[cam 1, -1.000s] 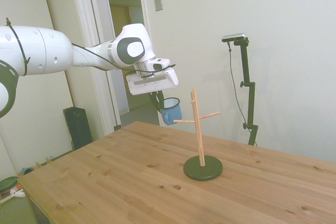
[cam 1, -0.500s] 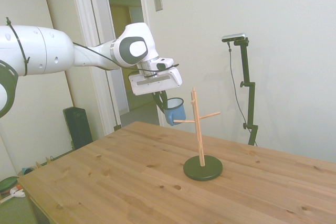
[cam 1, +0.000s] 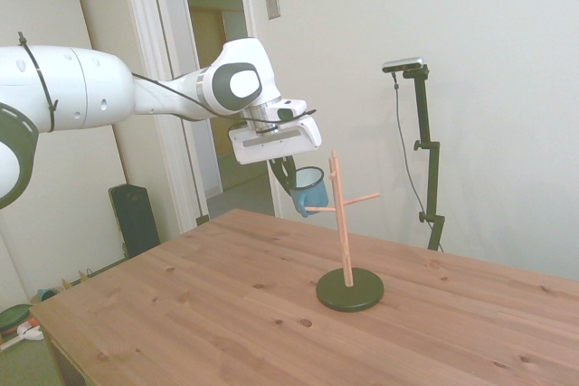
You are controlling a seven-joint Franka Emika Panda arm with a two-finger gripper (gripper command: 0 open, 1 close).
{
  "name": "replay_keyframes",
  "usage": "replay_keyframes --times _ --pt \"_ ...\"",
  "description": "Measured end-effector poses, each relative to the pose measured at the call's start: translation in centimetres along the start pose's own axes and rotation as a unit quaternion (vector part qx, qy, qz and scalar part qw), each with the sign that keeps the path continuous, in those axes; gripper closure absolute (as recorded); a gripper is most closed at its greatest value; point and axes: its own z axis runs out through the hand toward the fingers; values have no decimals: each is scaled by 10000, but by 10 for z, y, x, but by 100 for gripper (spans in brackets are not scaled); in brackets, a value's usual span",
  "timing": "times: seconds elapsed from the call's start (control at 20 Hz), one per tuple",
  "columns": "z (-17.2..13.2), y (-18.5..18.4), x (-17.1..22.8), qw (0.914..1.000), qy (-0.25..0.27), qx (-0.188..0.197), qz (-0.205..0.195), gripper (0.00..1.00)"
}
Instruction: Hang the mug
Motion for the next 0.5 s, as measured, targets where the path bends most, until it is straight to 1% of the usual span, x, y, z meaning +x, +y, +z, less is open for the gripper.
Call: replay_keyframes --times 0.45,0.5 --pt "13 0 13 10000 -48 -27 48 100" --pt "14 -1 14 10000 -67 -30 59 0"
